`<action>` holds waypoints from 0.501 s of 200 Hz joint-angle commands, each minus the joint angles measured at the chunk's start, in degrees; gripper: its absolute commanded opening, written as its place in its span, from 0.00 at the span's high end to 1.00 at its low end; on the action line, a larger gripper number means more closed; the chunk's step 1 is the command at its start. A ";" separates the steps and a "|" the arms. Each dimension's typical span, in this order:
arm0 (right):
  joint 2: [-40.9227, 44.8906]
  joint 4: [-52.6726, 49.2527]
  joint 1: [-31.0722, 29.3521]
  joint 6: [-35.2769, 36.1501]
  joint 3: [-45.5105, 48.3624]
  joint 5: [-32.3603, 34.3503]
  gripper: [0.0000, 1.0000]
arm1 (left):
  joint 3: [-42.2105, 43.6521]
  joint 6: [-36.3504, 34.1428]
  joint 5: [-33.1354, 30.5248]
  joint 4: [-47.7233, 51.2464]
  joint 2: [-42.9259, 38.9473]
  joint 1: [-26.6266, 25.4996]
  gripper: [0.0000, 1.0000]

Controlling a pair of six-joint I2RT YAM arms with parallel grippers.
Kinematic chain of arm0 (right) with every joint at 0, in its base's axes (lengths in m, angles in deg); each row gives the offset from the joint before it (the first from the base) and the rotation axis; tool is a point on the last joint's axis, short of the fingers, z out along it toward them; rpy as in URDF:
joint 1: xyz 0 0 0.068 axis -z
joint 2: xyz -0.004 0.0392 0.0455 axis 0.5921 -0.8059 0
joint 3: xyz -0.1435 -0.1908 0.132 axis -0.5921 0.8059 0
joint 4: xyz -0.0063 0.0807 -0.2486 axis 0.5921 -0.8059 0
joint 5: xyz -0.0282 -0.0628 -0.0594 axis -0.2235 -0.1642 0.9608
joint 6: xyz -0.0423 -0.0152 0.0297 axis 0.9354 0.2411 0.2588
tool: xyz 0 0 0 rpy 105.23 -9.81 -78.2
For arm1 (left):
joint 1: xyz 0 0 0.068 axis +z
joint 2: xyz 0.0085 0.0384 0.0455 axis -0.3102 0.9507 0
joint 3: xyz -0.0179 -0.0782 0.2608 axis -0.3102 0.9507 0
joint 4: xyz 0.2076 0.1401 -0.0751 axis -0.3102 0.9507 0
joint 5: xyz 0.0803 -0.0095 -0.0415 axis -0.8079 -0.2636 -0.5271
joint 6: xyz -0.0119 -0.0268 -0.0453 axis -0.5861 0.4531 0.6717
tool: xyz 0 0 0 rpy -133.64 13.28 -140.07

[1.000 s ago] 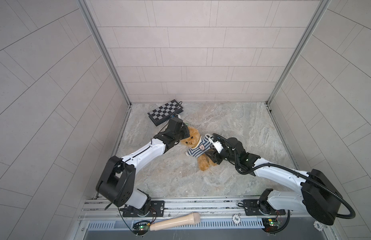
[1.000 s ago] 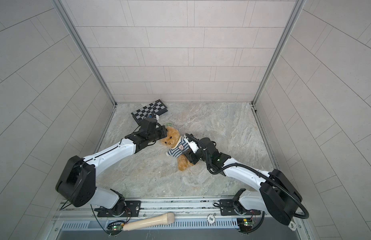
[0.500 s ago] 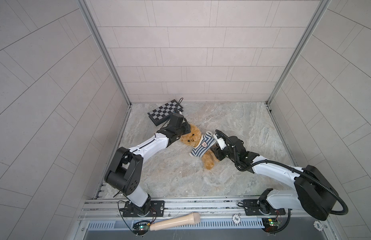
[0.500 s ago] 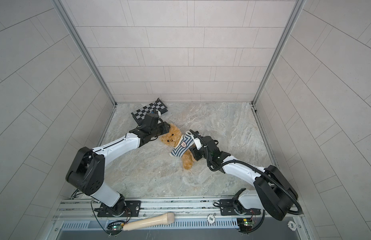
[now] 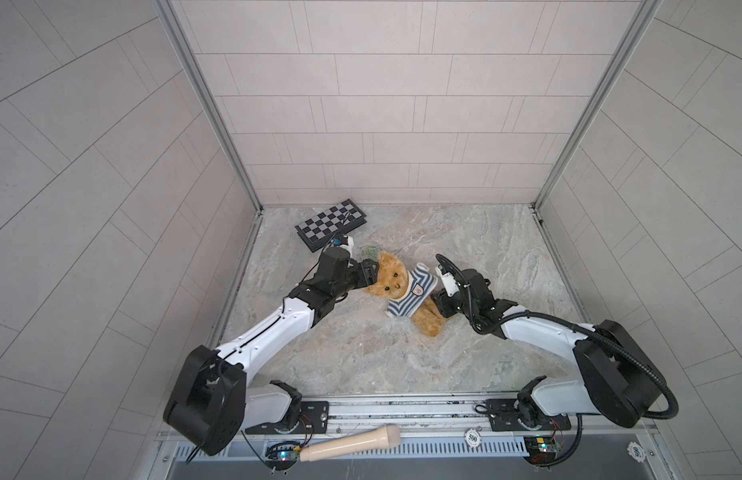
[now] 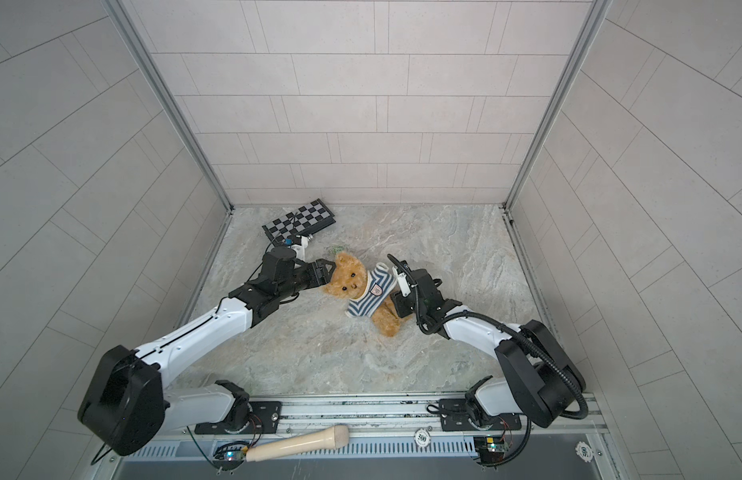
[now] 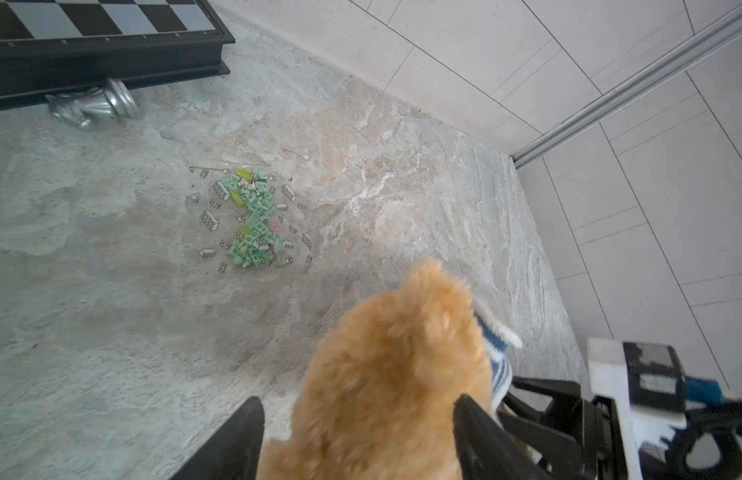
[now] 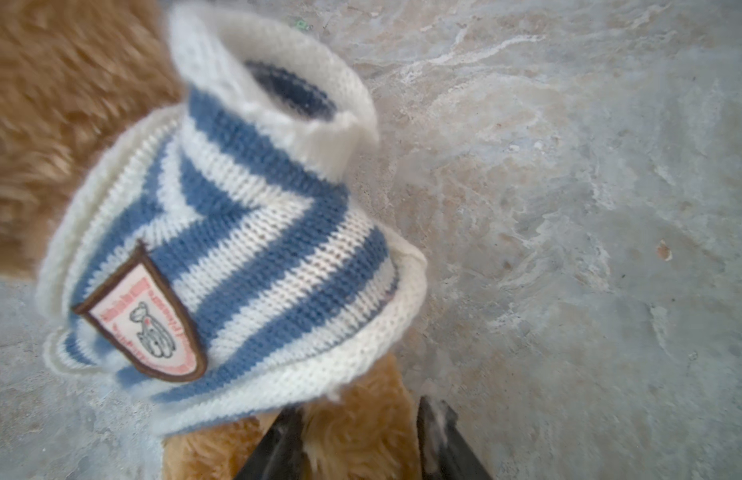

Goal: Dress the teddy bear
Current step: 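Lift the bear upright with both grippers, left holding the sleeve, right the sweater front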

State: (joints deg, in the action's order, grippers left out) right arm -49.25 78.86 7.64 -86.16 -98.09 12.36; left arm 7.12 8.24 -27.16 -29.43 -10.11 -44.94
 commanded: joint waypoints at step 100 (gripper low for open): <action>-1.99 -0.01 4.13 -0.86 -0.37 -0.87 0.55 | 11.46 0.78 12.68 -12.79 0.77 -1.29 0.43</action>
State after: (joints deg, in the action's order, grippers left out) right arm -51.20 78.90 11.16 -86.45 -98.16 11.29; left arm 17.83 9.29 -17.02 -37.53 -9.85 -45.03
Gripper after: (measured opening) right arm 0.447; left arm 0.603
